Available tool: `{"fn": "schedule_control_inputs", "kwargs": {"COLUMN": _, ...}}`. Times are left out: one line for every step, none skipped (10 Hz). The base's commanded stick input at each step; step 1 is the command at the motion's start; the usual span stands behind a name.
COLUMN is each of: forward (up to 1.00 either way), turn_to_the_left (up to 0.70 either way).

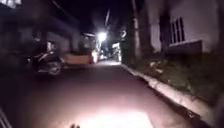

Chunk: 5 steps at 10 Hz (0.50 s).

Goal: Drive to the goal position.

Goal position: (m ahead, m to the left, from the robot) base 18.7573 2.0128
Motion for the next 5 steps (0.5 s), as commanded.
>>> {"fn": "schedule_control_inputs", "kwargs": {"forward": 1.00, "turn_to_the_left": 0.00}}
{"fn": "schedule_control_inputs", "kwargs": {"forward": 1.00, "turn_to_the_left": 0.00}}
{"fn": "schedule_control_inputs", "kwargs": {"forward": 1.00, "turn_to_the_left": 0.00}}
{"fn": "schedule_control_inputs", "kwargs": {"forward": 1.00, "turn_to_the_left": 0.00}}
{"fn": "schedule_control_inputs", "kwargs": {"forward": 1.00, "turn_to_the_left": 0.00}}
